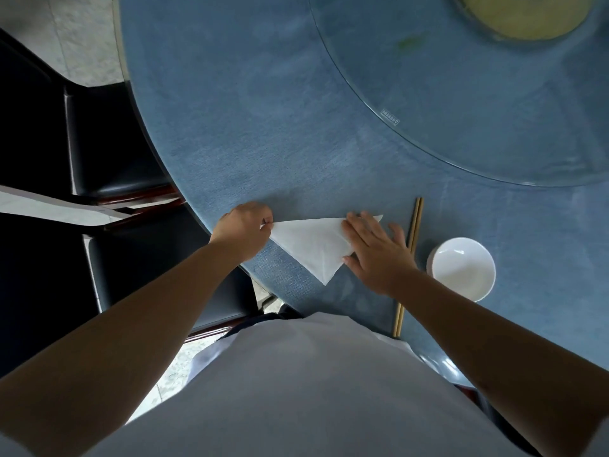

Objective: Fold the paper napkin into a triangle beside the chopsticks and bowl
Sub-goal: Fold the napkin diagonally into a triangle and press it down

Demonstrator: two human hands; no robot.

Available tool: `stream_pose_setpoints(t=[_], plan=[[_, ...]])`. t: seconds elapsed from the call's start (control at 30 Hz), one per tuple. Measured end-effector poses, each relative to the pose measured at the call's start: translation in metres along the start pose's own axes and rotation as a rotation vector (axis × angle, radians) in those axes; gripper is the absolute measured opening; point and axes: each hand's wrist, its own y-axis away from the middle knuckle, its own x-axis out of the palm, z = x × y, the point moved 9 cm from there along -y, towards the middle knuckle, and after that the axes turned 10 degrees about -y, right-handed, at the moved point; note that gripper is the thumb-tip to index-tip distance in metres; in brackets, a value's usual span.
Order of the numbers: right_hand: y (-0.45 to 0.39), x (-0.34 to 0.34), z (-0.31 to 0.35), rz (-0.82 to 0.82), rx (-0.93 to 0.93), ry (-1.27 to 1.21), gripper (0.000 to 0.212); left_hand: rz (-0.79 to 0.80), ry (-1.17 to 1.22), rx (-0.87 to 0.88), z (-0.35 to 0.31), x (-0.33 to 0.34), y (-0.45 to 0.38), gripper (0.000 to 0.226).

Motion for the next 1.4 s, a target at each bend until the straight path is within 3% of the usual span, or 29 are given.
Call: stream_pose_setpoints(t=[0.27,0.77,1.1,1.27,1.4], plan=[[0.012,-0.011,-0.035,-0.076,0.229,0.006,0.07,0.097,0.035,-0.057,0.01,0.0,-0.004,0.011],[0.005,-0.018,-0.023,-0.078,0.344,-0.006,0.079,0.194,0.066,-0.075,0.018,-0.006,-0.006,0.016],[0.007,-0.008,-0.026,-0.045,0.36,-0.029,0.084,0.23,0.141,-0.074,0.025,-0.007,-0.001,0.014],[0.006,-0.013,-0.031,-0.089,0.425,-0.198,0.084,0.25,0.132,-0.078,0.025,-0.012,0.0,0.016],[-0.003,-0.027,-0.012,-0.15,0.266,-0.215,0.078,0.26,0.404,-0.235,0.032,-0.008,0.001,0.011]])
